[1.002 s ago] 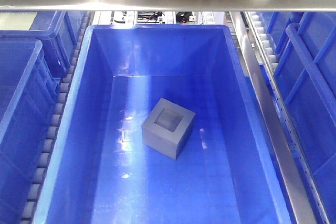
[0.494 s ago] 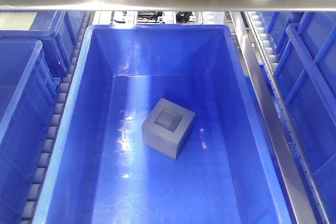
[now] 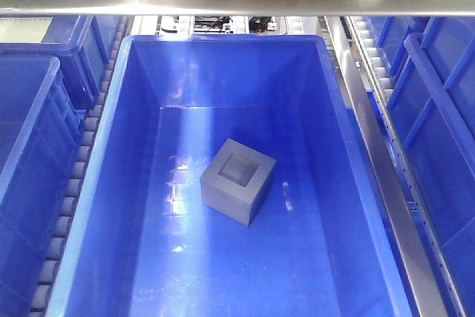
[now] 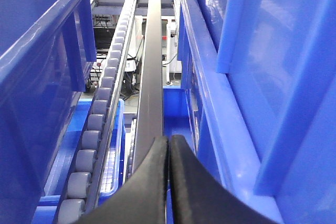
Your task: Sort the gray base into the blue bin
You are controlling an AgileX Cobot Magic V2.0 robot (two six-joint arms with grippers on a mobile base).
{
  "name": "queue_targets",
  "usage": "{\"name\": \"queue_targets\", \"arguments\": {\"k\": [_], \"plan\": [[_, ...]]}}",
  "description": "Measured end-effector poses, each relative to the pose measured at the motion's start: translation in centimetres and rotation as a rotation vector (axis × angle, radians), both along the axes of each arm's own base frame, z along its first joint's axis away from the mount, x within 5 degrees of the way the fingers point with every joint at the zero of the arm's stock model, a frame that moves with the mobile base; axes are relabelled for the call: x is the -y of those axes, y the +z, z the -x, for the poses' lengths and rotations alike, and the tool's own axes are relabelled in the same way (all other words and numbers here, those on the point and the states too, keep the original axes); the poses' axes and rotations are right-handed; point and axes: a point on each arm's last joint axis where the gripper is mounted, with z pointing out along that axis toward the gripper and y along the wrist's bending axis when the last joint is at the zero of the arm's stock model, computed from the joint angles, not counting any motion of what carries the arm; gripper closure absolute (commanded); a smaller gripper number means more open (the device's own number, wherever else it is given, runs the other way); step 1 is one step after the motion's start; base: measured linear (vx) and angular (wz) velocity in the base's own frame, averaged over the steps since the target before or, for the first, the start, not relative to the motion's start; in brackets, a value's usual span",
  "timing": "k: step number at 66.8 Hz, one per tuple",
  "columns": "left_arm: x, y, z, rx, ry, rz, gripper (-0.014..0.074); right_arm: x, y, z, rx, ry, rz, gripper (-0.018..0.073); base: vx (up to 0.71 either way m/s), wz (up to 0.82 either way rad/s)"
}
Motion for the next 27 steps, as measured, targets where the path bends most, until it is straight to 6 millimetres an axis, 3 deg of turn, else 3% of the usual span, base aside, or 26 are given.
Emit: {"name": "queue_targets", "arguments": {"k": [27], "plan": [[0.0, -0.01, 0.0, -0.001, 0.0, 0.0, 0.0604, 0.0, 0.0, 0.0, 0.0, 0.0, 0.0, 0.0564, 0.0, 0.0]]}}
